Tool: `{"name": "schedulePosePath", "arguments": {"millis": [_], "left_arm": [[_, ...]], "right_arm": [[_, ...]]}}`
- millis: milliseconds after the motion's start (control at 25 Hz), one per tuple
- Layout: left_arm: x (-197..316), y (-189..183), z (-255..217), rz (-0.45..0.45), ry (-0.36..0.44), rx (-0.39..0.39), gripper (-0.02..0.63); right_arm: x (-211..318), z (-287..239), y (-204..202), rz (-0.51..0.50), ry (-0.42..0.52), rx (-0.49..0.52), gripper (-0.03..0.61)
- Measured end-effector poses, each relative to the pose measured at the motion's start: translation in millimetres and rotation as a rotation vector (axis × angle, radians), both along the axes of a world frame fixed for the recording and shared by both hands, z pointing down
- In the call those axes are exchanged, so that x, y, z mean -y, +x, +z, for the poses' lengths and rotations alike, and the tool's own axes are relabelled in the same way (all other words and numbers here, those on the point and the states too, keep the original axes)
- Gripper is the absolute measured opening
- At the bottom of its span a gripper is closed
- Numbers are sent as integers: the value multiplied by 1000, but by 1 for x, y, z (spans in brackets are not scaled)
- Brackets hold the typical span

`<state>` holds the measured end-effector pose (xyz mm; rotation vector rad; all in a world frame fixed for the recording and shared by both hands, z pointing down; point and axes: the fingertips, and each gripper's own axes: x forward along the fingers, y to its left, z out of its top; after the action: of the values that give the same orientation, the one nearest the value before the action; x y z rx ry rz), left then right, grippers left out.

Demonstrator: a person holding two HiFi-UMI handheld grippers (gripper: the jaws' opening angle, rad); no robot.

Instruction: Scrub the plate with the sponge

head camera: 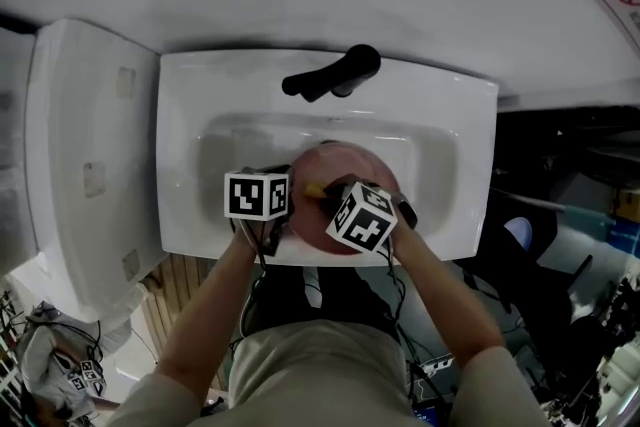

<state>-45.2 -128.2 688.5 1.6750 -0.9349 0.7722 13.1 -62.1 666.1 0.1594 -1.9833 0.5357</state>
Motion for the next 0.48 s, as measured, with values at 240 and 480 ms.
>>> {"name": "schedulePosePath", "arguments": {"millis": [240,480], "left_arm": [[-6,-2,0,1,-8,-6,20],[-5,-9,-4,-48,-7,-8,20]], "right_arm": [[30,26,-1,44,37,-84,60],[63,54,41,72,155,-293,60]]}}
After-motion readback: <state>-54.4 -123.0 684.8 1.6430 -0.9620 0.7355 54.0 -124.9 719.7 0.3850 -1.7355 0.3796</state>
